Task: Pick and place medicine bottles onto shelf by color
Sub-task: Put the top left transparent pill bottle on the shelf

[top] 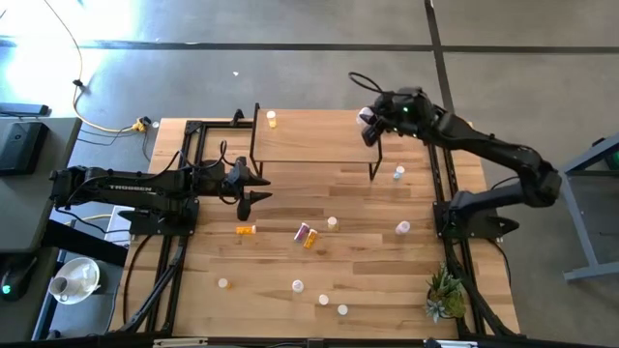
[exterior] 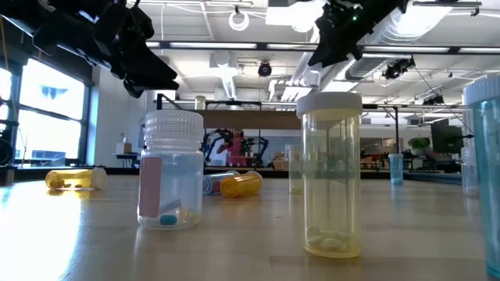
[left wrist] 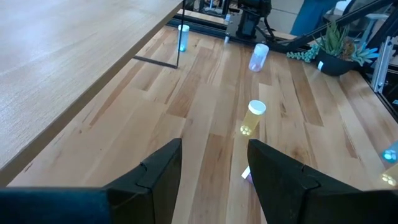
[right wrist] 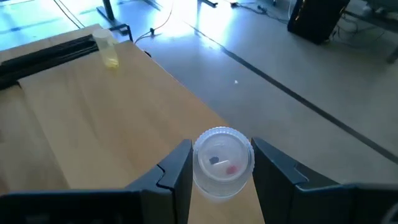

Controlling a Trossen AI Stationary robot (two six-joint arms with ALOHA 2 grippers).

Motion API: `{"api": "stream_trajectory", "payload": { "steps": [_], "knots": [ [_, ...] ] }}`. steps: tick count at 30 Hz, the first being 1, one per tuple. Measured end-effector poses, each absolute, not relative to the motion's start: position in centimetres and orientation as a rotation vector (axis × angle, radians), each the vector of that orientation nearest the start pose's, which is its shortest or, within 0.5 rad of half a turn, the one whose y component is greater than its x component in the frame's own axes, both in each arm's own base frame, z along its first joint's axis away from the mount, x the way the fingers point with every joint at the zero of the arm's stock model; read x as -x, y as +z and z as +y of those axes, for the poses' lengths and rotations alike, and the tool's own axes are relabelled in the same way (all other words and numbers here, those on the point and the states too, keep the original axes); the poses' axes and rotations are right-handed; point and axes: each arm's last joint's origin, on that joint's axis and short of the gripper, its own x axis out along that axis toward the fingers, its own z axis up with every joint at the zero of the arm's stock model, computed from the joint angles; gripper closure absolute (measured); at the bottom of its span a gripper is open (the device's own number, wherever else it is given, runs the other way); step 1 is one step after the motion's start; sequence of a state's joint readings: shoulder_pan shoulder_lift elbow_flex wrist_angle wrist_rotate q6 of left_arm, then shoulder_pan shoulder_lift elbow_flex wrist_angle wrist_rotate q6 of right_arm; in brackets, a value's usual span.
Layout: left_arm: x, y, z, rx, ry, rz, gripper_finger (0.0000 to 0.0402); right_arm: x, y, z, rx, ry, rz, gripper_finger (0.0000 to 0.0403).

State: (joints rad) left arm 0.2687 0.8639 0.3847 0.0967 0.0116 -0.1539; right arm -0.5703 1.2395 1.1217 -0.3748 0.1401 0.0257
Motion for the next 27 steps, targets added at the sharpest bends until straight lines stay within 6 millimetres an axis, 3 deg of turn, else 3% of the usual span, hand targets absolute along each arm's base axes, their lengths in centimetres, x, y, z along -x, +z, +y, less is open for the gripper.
{"api": "stream_trajectory", "payload": {
  "steps": [14, 27],
  "knots": [
    [-17.7, 20.8, 4.8, 0.208, 0.284, 0.362, 0.0229, -24.2, 29.1, -18.8, -0.226, -0.747, 0.646, 0.0284],
    [-17.7, 20.8, 4.8, 0.206, 0.283, 0.362, 0.0229, -24.4, 28.7, -19.1, -0.231, -0.744, 0.656, 0.0268]
  ]
}}
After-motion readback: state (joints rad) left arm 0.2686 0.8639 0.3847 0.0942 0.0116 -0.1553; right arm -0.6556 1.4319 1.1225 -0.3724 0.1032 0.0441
